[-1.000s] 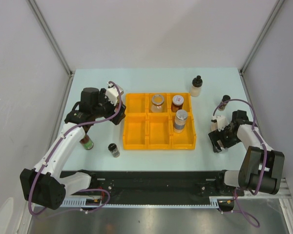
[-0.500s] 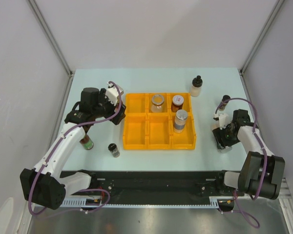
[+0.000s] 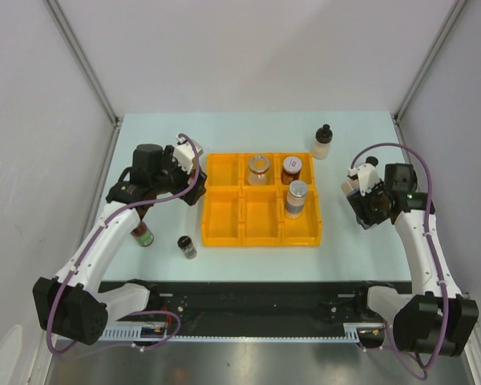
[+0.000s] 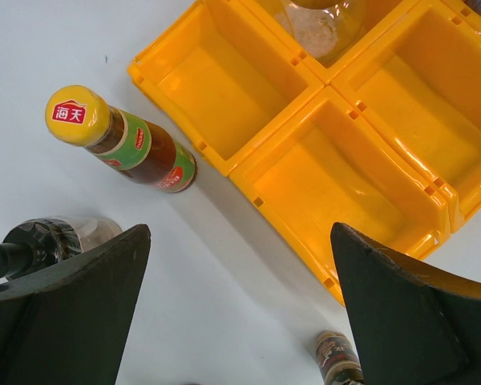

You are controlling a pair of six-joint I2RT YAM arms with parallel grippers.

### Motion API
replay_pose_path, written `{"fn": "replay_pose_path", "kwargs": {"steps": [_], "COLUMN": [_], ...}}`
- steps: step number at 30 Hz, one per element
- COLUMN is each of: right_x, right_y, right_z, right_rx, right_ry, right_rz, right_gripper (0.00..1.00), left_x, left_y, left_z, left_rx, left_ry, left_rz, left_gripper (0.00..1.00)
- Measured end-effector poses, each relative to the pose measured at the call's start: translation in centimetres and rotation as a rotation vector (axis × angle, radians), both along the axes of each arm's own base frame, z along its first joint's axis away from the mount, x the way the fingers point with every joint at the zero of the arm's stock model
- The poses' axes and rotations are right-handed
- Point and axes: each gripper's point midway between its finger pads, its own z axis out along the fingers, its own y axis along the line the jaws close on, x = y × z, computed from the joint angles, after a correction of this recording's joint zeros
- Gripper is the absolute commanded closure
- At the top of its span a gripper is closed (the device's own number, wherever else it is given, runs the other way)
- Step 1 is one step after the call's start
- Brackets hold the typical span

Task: Organize the condiment bottles
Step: Pick up the bottle from the center of the board, then place the bottle in the storage box.

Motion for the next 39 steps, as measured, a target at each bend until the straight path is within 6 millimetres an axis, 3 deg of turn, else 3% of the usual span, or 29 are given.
{"fn": "replay_pose_path", "kwargs": {"steps": [8, 14, 18, 20, 23, 28, 32, 35, 39], "right_x": [-0.5, -0.8, -1.1, -1.5, -2.1, -2.6, -2.9, -3.5, -3.8], "right_y": [1.0, 1.4, 2.1, 2.6, 3.6, 6.3, 9.5, 11.4, 13.8], "right_z": [0.8, 2.6, 3.0, 3.3, 4.5, 9.2, 11.7, 12.1, 12.4], "right_rx": [-0.057, -0.100, -0.087, -0.071, -0.040, 0.024, 0.082, 0.114, 0.151], "right_ry": [0.048, 0.051, 0.048, 0.042, 0.013, -0.118, -0.188, -0.191, -0.183], "right_rz": [0.127, 0.242, 0.298, 0.334, 0.394, 0.526, 0.654, 0.730, 0.807], "right_gripper": [0.45, 0.47, 0.55, 0.60, 0.67, 0.80, 0.83, 0.87, 0.89], "left_x": [0.0, 0.0, -0.5, -1.2, -2.3, -3.9, -4.2, -3.1, -1.9], "left_y": [0.0, 0.0, -0.8, -1.9, -4.4, -9.1, -11.9, -13.7, -15.3], "left_z": [0.0, 0.0, -0.1, 0.2, 2.2, 7.7, 10.4, 10.7, 9.2], "left_rx": [0.000, 0.000, -0.020, -0.046, -0.116, -0.271, -0.368, -0.438, -0.507], "left_ry": [0.000, 0.000, 0.026, 0.054, 0.066, 0.078, 0.135, 0.195, 0.311], "left_rz": [0.000, 0.000, -0.051, -0.127, -0.297, -0.622, -0.831, -0.934, -0.961], "left_gripper": [0.00, 0.00, 0.00, 0.00, 0.00, 0.00, 0.00, 0.00, 0.00]}}
